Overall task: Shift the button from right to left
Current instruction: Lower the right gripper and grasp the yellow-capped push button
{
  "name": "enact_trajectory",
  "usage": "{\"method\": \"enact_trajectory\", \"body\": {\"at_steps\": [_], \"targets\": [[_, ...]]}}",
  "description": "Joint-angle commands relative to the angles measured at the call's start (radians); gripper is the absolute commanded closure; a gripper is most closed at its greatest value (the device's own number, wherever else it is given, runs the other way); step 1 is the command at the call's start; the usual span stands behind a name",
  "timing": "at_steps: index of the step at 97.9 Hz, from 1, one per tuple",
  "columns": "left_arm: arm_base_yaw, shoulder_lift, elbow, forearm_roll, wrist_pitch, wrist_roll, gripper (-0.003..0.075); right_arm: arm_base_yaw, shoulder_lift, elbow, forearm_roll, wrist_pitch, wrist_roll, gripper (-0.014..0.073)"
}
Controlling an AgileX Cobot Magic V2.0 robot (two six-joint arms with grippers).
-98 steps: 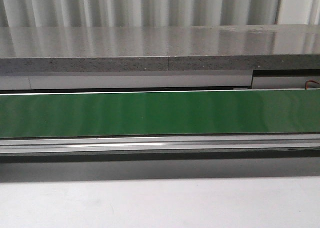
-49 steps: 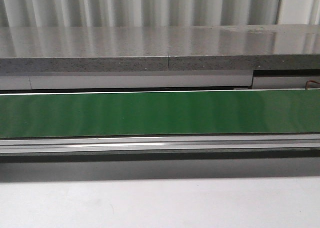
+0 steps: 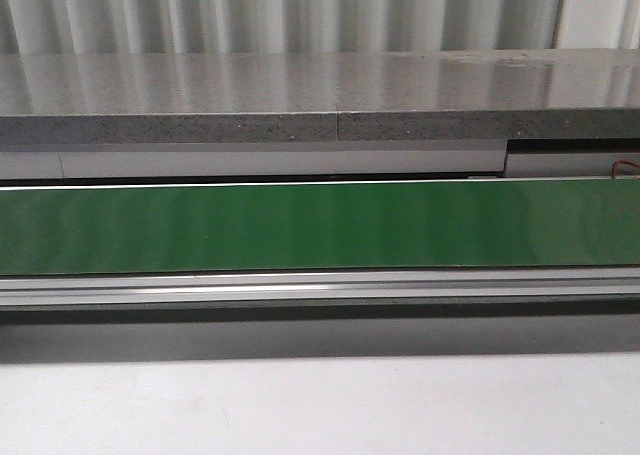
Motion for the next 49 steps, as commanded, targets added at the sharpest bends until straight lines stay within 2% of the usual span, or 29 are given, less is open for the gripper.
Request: {"method": "enact_trajectory", "body": {"at_steps": [1, 24, 49], "targets": [[-0.006, -0.035, 0.026, 0.000, -0.081, -0.009, 0.0740, -0.016, 0.098, -0.097, -0.018, -0.034, 0.022, 0.0004], [-0.006, -0.035, 0.026, 0.000, -0.081, -0.009, 0.0740, -0.121, 0.352, -0.279, -0.095, 0.057, 0.013, 0.0004], [-0.006, -0.035, 0.026, 0.000, -0.081, -0.009, 0.0740, -0.269, 0.564, -0.384, -0.045, 0.061, -0.079, 0.0048]]}}
